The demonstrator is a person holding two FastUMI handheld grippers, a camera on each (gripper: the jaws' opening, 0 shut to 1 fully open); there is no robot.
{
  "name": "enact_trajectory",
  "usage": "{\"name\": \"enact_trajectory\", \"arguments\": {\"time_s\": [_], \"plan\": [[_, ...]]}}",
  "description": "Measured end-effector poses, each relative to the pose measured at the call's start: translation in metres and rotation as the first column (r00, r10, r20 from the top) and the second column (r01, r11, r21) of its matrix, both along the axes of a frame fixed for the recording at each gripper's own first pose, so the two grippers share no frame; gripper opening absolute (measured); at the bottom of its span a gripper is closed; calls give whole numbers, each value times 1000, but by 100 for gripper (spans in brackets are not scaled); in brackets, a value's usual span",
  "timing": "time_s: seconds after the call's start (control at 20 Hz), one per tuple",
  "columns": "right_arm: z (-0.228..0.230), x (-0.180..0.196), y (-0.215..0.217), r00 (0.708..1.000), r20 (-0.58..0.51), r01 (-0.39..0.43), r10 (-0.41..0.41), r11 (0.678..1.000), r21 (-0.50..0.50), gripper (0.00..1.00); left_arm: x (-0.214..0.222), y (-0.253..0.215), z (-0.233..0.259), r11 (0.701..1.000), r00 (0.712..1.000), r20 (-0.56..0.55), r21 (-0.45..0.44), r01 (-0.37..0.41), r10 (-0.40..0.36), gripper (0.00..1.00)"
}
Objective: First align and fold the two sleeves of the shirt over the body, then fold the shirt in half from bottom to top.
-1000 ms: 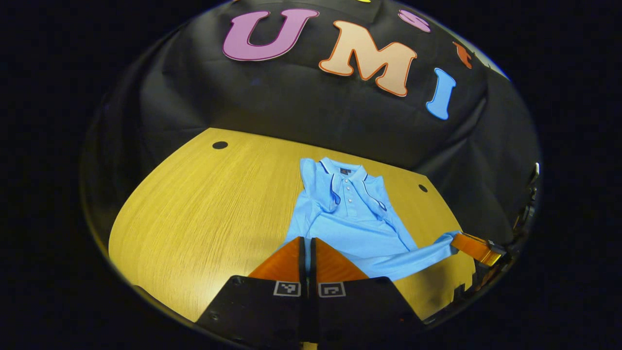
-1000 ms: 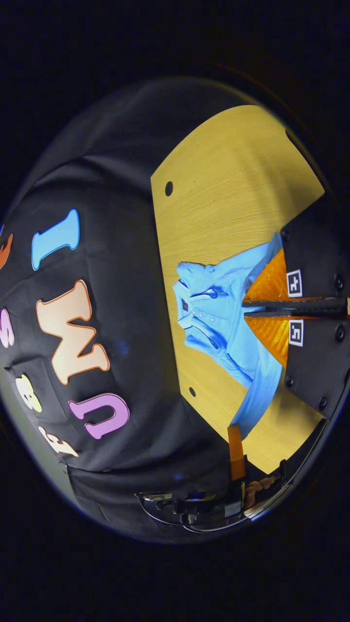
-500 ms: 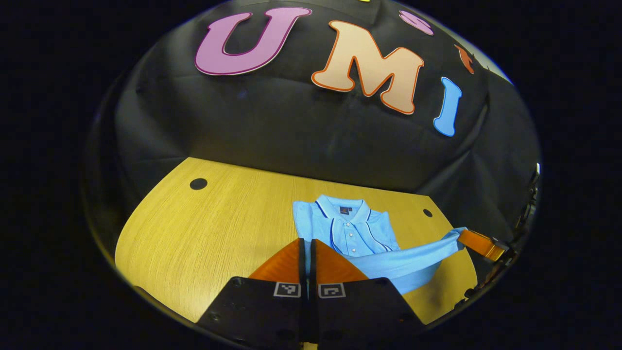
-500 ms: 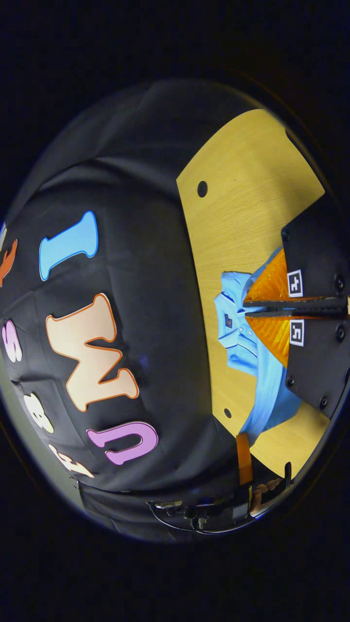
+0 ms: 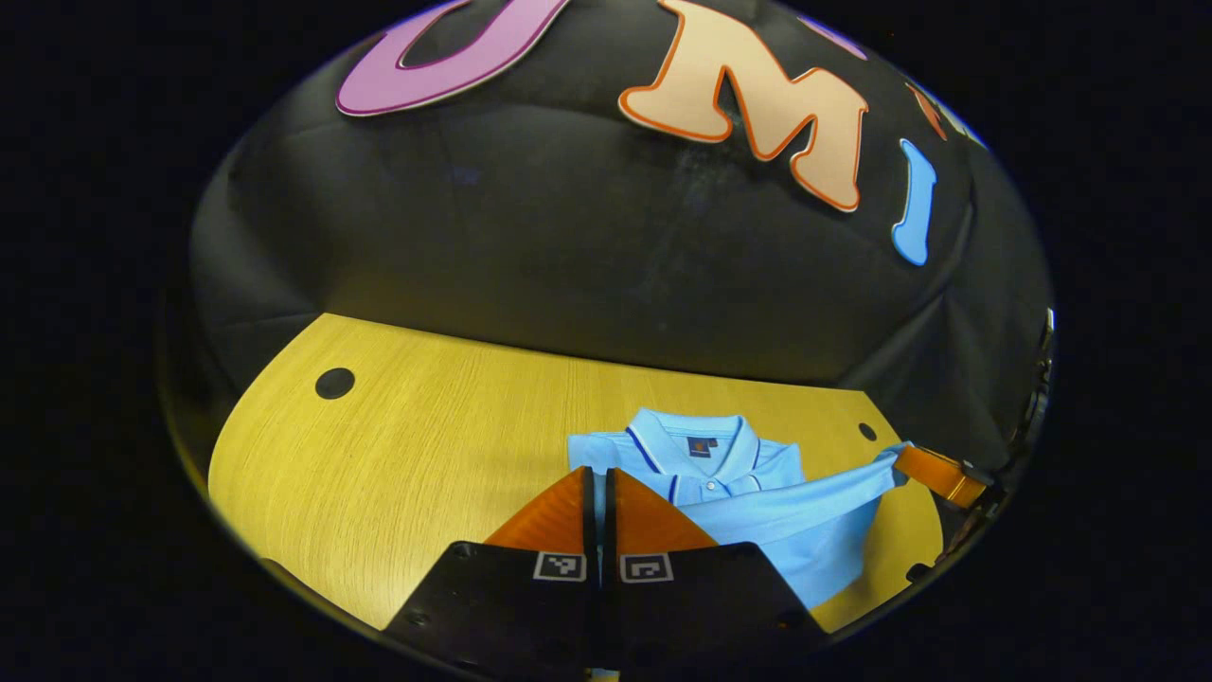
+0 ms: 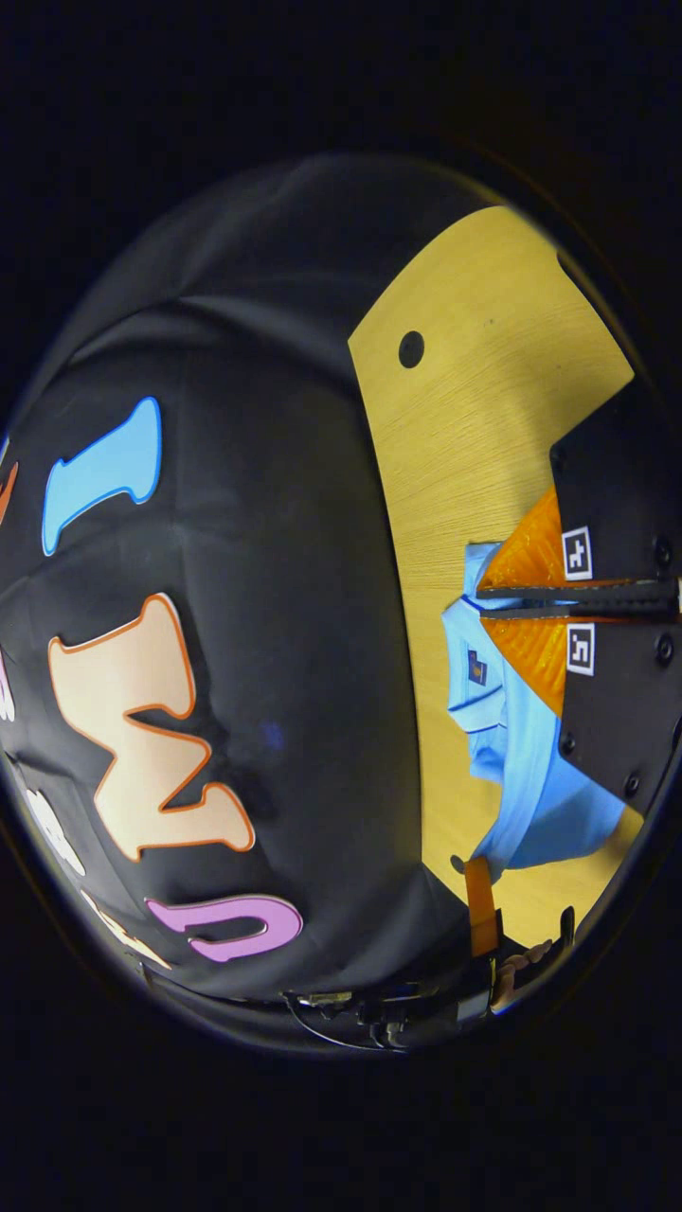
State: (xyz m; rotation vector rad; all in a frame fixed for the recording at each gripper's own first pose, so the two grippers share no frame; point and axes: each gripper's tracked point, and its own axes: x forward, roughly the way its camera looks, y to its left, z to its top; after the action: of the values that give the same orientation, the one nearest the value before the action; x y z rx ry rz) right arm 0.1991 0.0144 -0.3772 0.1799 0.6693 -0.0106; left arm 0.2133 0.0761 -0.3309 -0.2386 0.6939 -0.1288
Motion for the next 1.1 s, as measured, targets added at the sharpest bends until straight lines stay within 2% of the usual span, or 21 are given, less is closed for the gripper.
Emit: {"name": "enact_trajectory", "arguments": {"time_s": [0.25,0.35,0.4,0.45,0.5,0.55,0.6,0.65,0.9,1.1], "plan": [[-45,5,-6,997,-66,25,-30,997,-73,3,15,2,-50,998,998,-63,57,24,-21,0],[-53,-2,-9,994,-102,37,-45,996,-82,9,14,3,-64,997,996,-92,73,4,2,0],[-51,-4,-8,994,-105,35,-44,996,-87,18,12,0,-63,998,995,-99,57,0,6,0],[-46,-4,-7,996,-87,26,-35,995,-100,45,8,-3,-56,999,996,-92,36,3,0,5],[-39,-3,-10,998,-60,19,-27,992,-127,73,8,-9,-48,1000,998,-65,6,16,-16,5],[-25,-4,-11,999,-33,14,-19,990,-142,100,7,-10,-38,1000,999,-34,6,13,-13,35],[-12,-8,-10,1000,-7,11,-12,988,-154,100,0,-6,-15,1000,1000,-3,21,16,-16,66],[4,-14,-9,1000,25,4,0,986,-166,99,0,-8,-14,999,1000,28,41,9,-10,96],[98,-55,4,973,219,-28,74,978,-207,100,-47,-4,77,998,982,184,50,-47,37,97],[159,-99,7,945,311,-42,100,981,-189,100,-95,-7,138,996,959,278,65,-67,47,96]]}}
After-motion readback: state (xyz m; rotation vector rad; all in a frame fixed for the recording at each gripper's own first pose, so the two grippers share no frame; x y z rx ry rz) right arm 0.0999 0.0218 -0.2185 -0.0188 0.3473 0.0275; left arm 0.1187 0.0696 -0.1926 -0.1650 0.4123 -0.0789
